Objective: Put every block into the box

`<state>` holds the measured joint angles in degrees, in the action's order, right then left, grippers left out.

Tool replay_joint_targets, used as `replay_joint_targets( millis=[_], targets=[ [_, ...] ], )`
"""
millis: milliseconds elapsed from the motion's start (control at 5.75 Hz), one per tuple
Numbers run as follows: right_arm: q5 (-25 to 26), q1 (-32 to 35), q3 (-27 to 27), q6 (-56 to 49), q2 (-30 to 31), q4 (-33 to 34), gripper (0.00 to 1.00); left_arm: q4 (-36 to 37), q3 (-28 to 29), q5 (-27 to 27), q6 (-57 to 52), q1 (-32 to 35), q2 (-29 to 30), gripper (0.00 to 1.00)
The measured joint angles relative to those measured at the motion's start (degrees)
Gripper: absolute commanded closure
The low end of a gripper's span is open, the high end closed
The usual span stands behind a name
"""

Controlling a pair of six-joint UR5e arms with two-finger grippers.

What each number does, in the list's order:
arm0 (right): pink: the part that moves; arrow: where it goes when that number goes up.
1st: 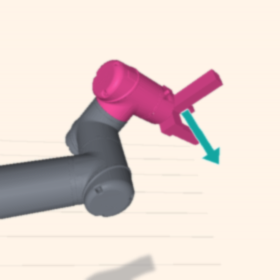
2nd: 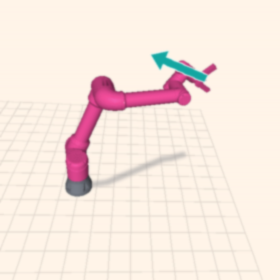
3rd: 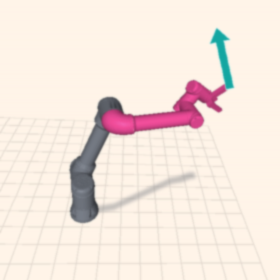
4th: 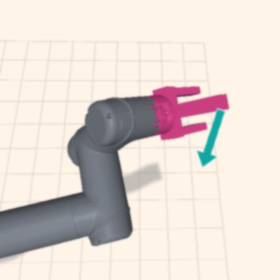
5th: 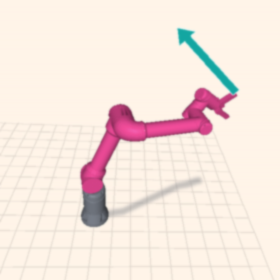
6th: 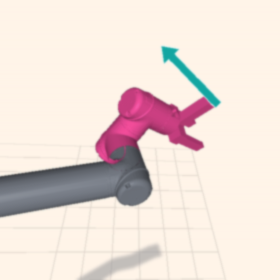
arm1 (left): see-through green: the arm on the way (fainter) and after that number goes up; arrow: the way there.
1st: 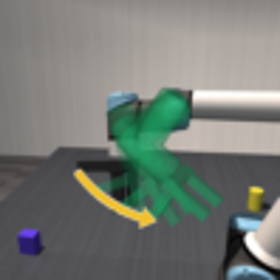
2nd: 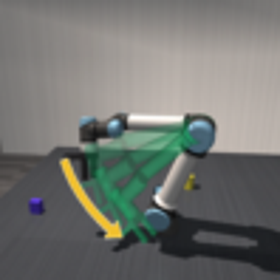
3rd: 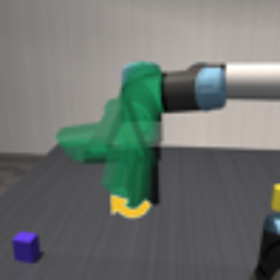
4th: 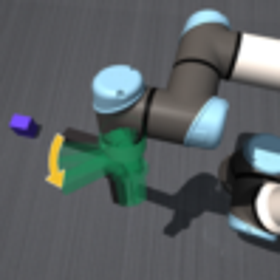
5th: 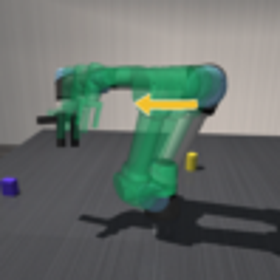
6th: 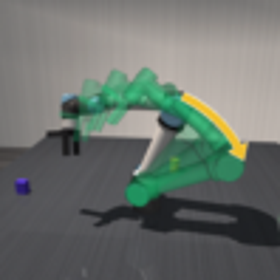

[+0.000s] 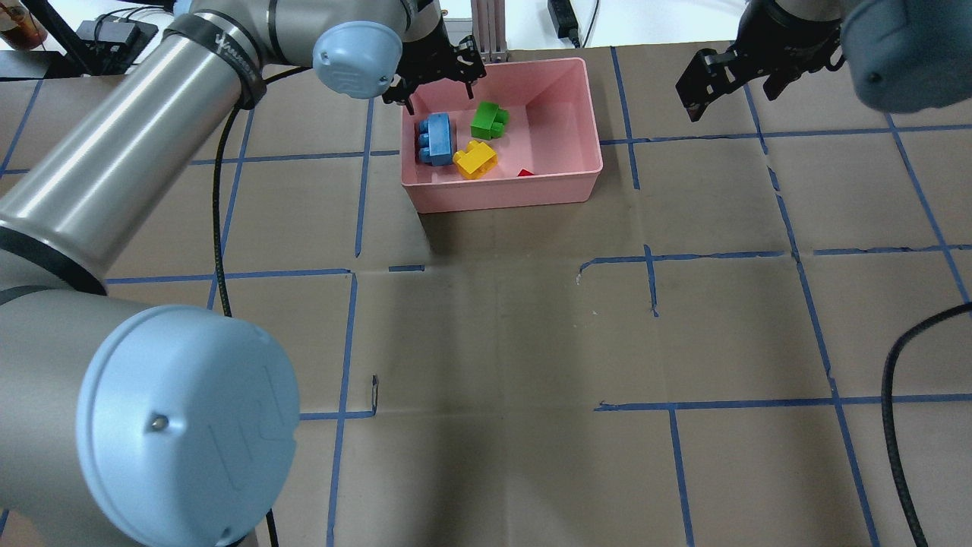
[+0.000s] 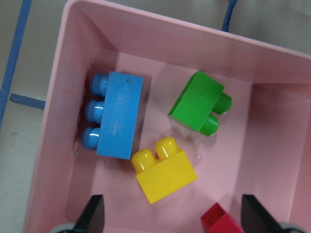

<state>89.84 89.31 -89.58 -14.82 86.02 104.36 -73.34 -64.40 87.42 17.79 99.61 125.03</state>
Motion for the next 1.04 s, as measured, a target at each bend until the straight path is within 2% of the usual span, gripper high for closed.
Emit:
replay_joint_targets(
  millis=[348,696,1043],
  targets=[
    [0.83,8.12,-2.33,9.19,1.73,-0.80,0.00,-10.50,-4.61,0.05,-9.60,-5.86,-9.63,0.00],
    [0.89,9.38,-4.87,11.65,1.84,-0.99,0.00,-14.46,-14.66,0.12,-14.61,-9.41,-21.30,0.00],
    [2.11,8.29,-5.47,11.82,2.31,-2.65,0.00,-18.13,-19.44,0.15,-15.54,-9.89,-30.02,0.00]
  ],
)
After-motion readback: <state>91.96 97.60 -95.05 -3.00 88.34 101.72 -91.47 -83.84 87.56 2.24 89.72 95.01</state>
